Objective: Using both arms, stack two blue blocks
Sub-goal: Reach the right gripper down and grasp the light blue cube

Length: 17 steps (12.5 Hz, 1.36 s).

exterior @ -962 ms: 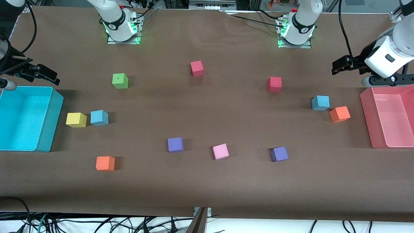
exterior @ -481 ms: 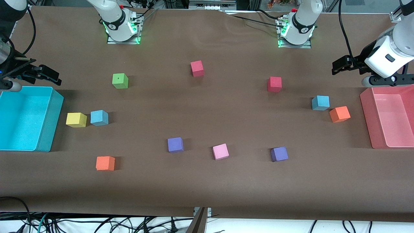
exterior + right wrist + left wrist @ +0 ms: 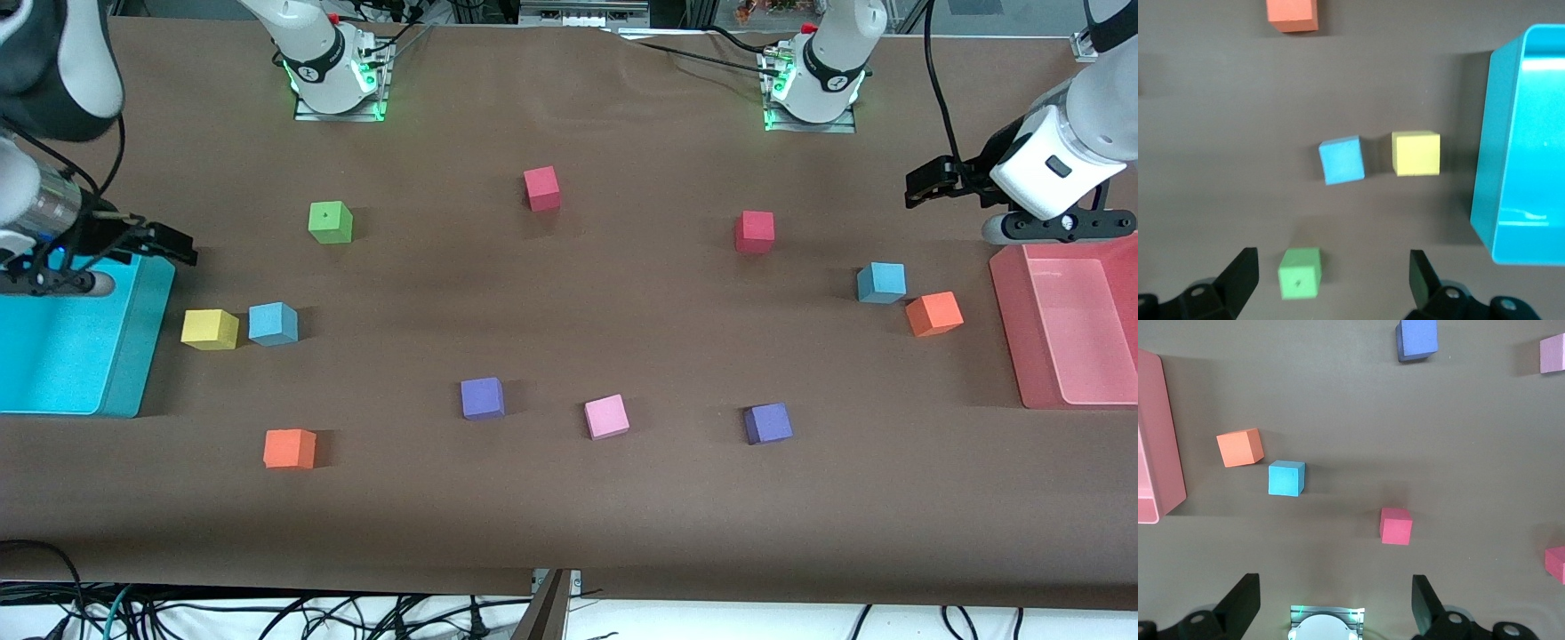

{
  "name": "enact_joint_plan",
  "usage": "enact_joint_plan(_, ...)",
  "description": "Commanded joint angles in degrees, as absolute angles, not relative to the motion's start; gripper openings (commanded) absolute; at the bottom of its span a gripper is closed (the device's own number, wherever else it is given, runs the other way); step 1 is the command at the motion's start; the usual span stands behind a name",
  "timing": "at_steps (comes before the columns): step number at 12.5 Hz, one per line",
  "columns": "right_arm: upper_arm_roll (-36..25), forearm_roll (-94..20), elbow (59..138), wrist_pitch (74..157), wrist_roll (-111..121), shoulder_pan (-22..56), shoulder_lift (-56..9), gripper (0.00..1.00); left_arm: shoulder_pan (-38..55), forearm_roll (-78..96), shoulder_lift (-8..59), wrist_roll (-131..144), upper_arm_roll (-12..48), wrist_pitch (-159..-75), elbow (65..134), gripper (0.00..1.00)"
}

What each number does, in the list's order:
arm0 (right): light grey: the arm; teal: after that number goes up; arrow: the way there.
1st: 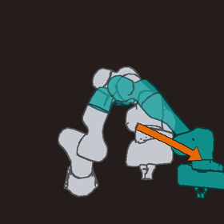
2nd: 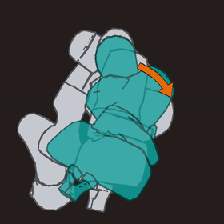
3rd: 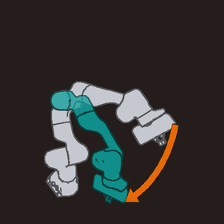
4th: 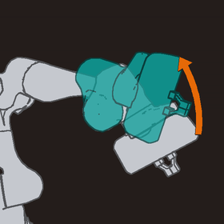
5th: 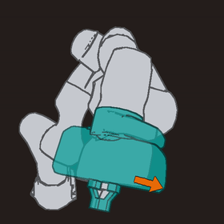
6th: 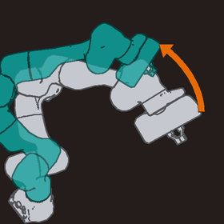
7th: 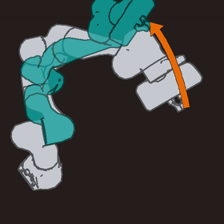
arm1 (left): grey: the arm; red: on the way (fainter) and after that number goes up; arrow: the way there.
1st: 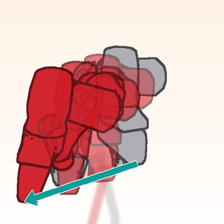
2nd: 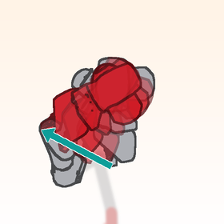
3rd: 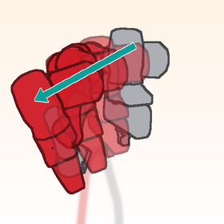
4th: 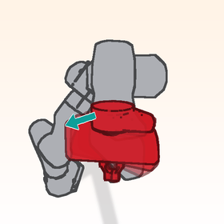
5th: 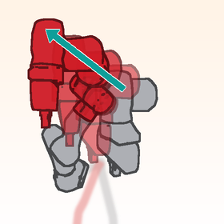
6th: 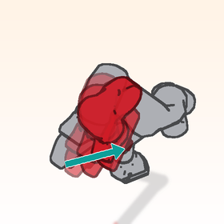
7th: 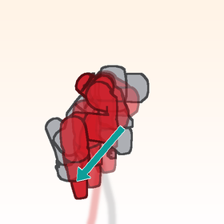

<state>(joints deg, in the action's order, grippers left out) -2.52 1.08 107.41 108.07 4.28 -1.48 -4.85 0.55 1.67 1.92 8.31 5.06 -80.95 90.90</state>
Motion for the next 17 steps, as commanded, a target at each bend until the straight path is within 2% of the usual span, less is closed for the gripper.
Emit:
enact_joint_plan(1, -2.2, 5.35, 114.75, 120.18, 5.62, -1.93, -6.06, 1.0, 0.53, 2.11, 2.55, 8.35, 5.36, -79.72, 89.3, 1.0)
enact_joint_plan(3, -2.2, 5.36, 118.46, 127.24, 5.54, -1.93, -8.69, 1.0, 0.61, 1.85, 2.37, 8.35, 5.54, -79.8, 89.56, 1.0)
enact_joint_plan(7, -1.76, 5.18, 119.44, 132.08, 5.71, -1.85, -15.54, 1.0, 0.62, 0.27, 1.67, 8.17, 5.71, -80.85, 91.31, 1.0)
enact_joint_plan(11, -1.76, 5.1, 123.21, 142.98, 8.52, -1.93, -19.68, 1.0, 0.53, -0.53, 0.53, 8.09, 5.63, -82.09, 93.34, 1.0)
enact_joint_plan(17, -0.1, 4.48, 123.22, 143.79, 7.83, -1.93, -20.48, 1.0, 0.79, -0.53, 0.35, 8.35, 5.71, -81.56, 92.81, 1.0)
